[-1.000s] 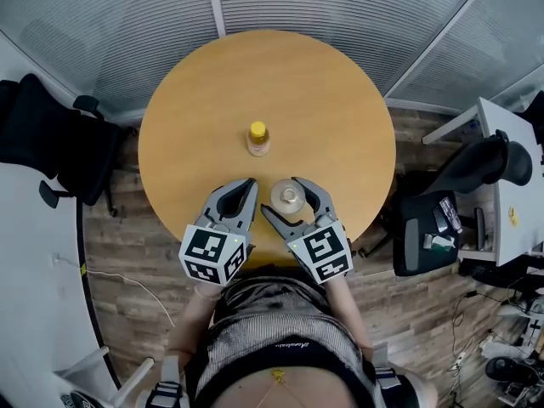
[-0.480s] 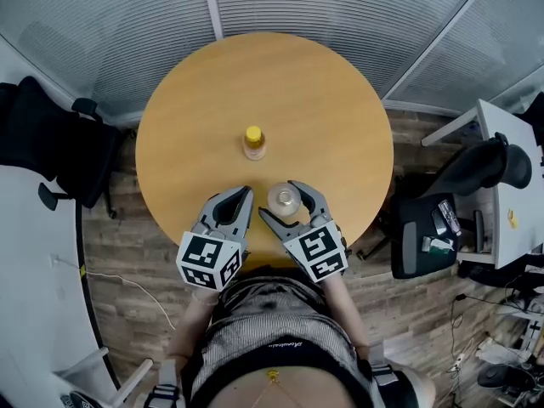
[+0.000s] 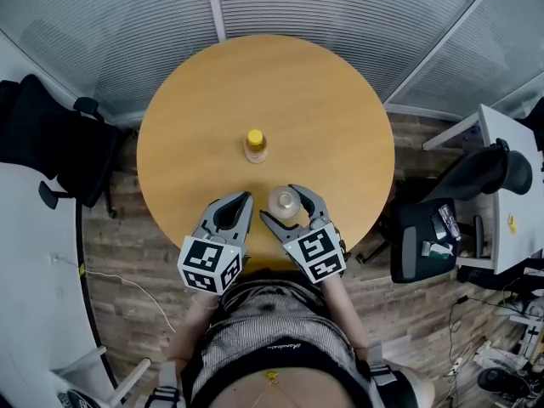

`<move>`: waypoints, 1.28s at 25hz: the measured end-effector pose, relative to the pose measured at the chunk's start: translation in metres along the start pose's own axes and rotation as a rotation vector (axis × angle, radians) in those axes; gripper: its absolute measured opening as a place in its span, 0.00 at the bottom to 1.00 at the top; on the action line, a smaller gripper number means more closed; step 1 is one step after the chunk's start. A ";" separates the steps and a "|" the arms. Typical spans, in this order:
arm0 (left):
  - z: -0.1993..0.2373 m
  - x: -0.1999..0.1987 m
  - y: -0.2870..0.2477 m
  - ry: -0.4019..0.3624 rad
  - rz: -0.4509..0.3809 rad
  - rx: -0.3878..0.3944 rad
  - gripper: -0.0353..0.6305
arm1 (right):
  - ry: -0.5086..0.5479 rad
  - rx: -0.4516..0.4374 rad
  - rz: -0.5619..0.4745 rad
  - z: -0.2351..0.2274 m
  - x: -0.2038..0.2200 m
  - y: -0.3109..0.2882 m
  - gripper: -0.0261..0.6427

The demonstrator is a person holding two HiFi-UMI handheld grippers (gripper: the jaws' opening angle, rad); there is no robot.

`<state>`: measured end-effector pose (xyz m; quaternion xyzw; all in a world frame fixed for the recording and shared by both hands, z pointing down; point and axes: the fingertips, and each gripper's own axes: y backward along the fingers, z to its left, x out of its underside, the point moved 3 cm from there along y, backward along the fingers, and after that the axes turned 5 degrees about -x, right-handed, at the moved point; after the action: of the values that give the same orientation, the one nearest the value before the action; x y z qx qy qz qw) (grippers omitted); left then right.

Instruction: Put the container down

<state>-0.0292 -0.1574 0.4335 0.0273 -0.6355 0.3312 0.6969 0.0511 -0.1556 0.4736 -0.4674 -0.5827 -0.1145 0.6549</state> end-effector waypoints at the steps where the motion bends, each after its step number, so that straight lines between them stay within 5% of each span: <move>1: 0.000 0.000 0.000 0.001 0.001 -0.001 0.08 | -0.002 -0.001 0.001 0.000 0.001 0.000 0.56; 32: 0.014 0.028 0.015 0.048 0.080 -0.014 0.08 | -0.066 -0.004 0.067 -0.016 0.050 -0.041 0.56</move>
<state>-0.0497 -0.1409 0.4555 -0.0112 -0.6214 0.3550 0.6984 0.0476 -0.1696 0.5389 -0.4916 -0.5879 -0.0783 0.6376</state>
